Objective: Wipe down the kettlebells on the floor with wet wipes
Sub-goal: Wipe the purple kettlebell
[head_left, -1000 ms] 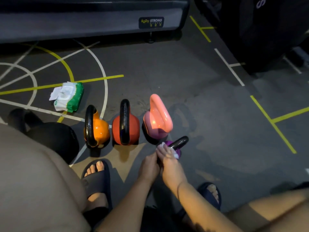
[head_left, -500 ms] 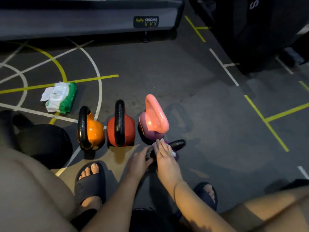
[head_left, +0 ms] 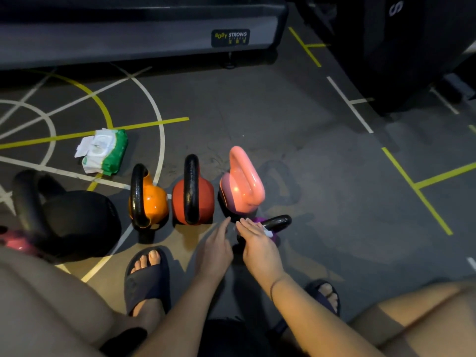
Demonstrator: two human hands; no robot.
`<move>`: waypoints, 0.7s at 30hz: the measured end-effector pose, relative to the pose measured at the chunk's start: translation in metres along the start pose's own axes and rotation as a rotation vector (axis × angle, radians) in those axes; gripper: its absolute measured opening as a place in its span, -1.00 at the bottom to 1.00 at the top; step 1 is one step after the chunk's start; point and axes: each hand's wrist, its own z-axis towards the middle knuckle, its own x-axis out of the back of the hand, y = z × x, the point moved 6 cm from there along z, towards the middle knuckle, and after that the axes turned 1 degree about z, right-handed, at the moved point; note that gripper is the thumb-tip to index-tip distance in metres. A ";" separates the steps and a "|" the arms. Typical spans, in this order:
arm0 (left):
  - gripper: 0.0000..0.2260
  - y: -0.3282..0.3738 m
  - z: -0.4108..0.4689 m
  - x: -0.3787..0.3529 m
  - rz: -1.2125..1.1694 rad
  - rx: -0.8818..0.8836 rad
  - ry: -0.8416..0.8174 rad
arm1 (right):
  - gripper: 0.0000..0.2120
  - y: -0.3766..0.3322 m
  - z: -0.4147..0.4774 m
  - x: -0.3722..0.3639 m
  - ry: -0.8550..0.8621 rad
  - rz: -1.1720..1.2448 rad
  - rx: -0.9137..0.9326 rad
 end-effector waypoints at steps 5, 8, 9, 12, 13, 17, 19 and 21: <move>-0.59 0.033 -0.002 -0.005 -0.190 -0.191 0.121 | -0.45 0.012 0.013 0.046 -0.145 0.029 0.023; -0.59 0.056 0.002 -0.024 -0.213 -0.269 0.073 | -0.57 0.024 0.017 0.078 -0.241 0.078 -0.038; -0.61 0.056 0.002 -0.030 -0.184 -0.298 0.077 | -0.55 0.030 0.019 0.086 -0.323 0.025 -0.039; -0.67 0.040 -0.001 -0.029 -0.083 -0.303 0.118 | -0.51 0.050 0.024 0.113 -0.537 -0.218 0.019; -0.69 0.031 -0.001 -0.027 -0.093 -0.249 0.114 | -0.46 0.058 0.023 0.120 -0.568 -0.280 0.035; -0.74 0.015 0.005 -0.023 -0.158 -0.079 0.109 | -0.31 0.084 0.019 0.115 -0.588 -0.341 -0.031; -0.64 0.024 0.002 -0.030 -0.110 -0.146 0.102 | -0.30 0.082 0.022 0.088 -0.599 -0.297 -0.040; -0.60 0.031 0.001 -0.046 -0.096 -0.209 0.095 | -0.37 0.078 0.025 0.065 -0.590 -0.312 0.023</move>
